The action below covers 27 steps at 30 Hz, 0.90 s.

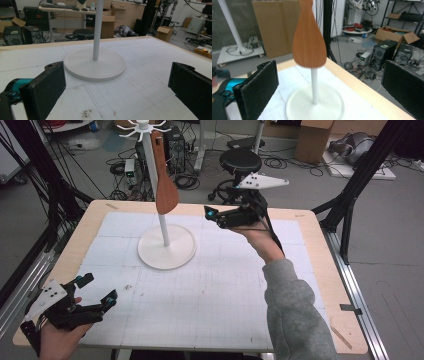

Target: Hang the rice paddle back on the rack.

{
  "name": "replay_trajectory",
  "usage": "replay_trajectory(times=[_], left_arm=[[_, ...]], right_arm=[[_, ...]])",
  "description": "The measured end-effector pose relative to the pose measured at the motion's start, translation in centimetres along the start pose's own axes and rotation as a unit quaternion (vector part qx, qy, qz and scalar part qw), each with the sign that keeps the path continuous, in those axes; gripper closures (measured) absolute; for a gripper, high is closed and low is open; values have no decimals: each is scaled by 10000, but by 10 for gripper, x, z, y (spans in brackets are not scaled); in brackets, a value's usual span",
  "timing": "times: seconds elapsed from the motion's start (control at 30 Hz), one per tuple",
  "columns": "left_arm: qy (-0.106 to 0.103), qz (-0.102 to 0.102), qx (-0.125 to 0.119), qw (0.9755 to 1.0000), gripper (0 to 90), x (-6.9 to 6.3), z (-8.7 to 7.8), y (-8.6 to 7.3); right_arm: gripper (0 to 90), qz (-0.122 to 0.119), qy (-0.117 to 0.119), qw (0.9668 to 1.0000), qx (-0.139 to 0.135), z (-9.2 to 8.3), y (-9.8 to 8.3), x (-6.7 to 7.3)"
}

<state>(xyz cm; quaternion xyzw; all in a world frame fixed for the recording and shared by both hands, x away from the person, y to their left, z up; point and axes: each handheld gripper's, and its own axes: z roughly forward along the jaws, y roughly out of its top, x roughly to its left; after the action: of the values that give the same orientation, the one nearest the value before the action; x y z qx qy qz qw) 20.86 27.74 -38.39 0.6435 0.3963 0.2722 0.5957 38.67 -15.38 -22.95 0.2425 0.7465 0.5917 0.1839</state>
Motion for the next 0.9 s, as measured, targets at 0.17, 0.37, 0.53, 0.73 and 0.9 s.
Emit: replay_trajectory(times=[0.17,0.37,0.53,0.73,0.9], left_arm=[[-124,-13,-58,9999,18,2,13,4],[-233,-53,-173,9996,18,3,24,10],[-343,-26,-223,9992,18,2,31,12],[-413,2,-224,9989,18,0,36,12],[-425,108,-258,9987,18,-3,37,11]], right_arm=[[0,-101,192,9998,-14,-24,-25,0],[0,-24,166,9998,-110,-53,-54,1],[1,28,36,9996,-265,-79,-79,3],[1,59,-121,9992,-381,-107,-110,7],[1,34,-333,9983,-468,-125,-135,10]])
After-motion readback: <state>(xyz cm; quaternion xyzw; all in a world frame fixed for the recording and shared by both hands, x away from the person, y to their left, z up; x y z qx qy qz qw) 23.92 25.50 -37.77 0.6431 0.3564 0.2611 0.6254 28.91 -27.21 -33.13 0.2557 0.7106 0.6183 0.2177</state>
